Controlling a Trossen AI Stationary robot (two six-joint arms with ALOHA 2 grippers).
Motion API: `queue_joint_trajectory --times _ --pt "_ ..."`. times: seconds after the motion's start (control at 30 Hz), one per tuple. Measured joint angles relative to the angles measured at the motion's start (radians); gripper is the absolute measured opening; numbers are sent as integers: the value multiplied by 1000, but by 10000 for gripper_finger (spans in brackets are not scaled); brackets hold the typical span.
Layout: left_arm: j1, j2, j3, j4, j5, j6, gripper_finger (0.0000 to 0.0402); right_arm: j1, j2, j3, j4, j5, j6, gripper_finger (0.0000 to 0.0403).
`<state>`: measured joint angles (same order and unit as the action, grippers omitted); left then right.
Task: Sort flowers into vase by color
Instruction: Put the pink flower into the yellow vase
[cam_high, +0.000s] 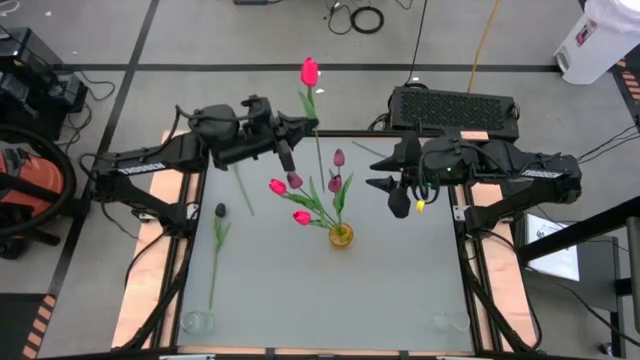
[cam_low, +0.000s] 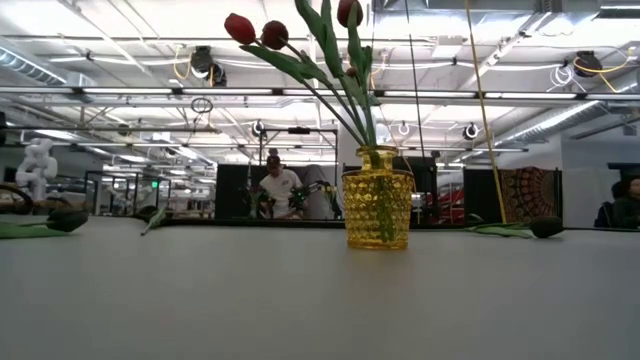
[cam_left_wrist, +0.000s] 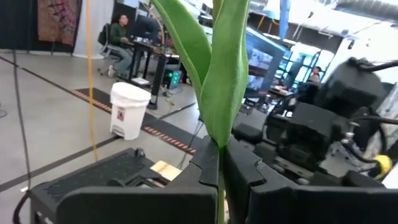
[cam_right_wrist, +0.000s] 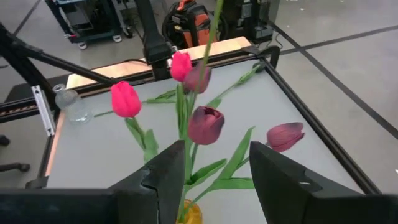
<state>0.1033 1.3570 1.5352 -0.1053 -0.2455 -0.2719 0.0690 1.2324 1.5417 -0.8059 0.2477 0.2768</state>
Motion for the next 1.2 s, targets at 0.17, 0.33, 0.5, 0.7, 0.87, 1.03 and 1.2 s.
queue_joint_trajectory --times 0.17,0.33,0.5,0.7,0.87,1.03,1.2 --pt "-55 3 0 1 -27 14 4 14 0 0 0 0 10 171" --pt "-105 3 0 12 -37 29 4 14 0 0 0 2 39 171" --pt "-154 3 0 26 -37 46 4 10 0 0 1 15 63 171" --pt "-177 12 0 27 14 102 4 -7 0 0 1 32 126 171" --pt "-162 53 -1 22 114 131 4 -9 0 2 -2 48 190 171" --pt "-141 116 -1 49 193 131 4 -9 0 2 -36 69 235 171" --pt "-136 140 -2 116 196 134 4 -8 0 2 -46 68 244 171"
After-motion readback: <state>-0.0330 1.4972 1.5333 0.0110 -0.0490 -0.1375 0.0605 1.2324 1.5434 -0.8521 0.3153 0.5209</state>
